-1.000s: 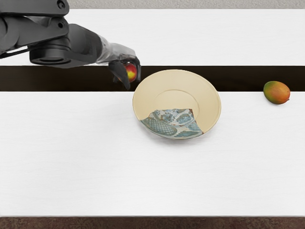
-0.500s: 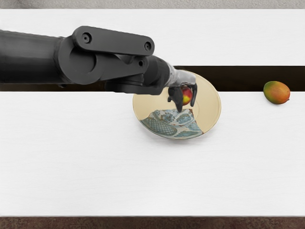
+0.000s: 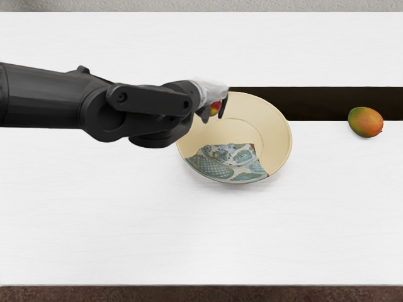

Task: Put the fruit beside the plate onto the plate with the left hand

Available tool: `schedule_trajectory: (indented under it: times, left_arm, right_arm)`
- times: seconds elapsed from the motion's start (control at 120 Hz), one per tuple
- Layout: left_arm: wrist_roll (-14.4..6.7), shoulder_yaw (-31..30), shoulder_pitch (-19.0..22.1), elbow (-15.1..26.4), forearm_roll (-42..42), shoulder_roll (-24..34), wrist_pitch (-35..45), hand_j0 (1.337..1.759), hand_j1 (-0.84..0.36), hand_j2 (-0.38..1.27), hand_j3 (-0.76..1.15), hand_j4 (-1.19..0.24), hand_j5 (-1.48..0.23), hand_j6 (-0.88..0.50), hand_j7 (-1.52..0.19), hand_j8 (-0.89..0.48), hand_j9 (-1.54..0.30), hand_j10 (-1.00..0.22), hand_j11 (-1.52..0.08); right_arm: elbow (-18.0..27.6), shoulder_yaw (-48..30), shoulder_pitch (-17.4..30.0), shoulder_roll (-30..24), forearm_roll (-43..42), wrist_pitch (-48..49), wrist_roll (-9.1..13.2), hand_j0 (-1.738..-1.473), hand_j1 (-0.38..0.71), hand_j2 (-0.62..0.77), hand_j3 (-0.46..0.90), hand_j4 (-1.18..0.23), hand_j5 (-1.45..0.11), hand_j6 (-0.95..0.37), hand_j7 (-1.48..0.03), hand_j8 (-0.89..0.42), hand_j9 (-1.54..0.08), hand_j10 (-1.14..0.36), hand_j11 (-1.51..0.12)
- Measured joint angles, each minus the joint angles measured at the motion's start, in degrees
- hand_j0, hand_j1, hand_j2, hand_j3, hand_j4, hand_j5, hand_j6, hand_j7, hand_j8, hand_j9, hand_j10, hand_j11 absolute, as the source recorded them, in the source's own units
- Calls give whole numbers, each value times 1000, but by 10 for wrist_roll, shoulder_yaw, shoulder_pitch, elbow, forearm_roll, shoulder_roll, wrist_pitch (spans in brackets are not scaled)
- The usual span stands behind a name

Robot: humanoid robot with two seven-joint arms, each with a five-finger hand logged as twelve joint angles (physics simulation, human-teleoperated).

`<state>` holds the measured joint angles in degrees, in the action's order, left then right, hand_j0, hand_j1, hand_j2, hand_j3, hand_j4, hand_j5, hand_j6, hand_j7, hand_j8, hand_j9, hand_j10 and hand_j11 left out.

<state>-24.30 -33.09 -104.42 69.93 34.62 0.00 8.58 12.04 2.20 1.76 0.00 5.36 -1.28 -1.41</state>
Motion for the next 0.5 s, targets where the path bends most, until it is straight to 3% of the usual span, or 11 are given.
schedule_trajectory:
  times: [0.267,0.408,0.5]
  left_arm:
    - [-1,-1,9,-4,-4,0,1,1616,-608,408,0,-563,-1164,-158,-1178,-161,-1207,-750,-1220]
    - [0,-1,12,-7,-8,0,3,1632,-526,319,0,-625,-960,-267,-980,-258,-1006,-798,-1012]
    - [0,0,12,-8,-9,0,3,1641,-386,234,0,-546,-805,-319,-817,-312,-834,-657,-837]
  right_arm:
    - [0,0,0,0,0,0,0,-1658,-312,-6,0,-31,-40,-31,-40,-31,-40,-31,-40]
    - [0,0,0,0,0,0,0,-1658,-312,-6,0,-31,-40,-31,-40,-31,-40,-31,-40]
    - [0,0,0,0,0,0,0,-1658,-312,-6,0,-31,-40,-31,-40,-31,-40,-31,-40]
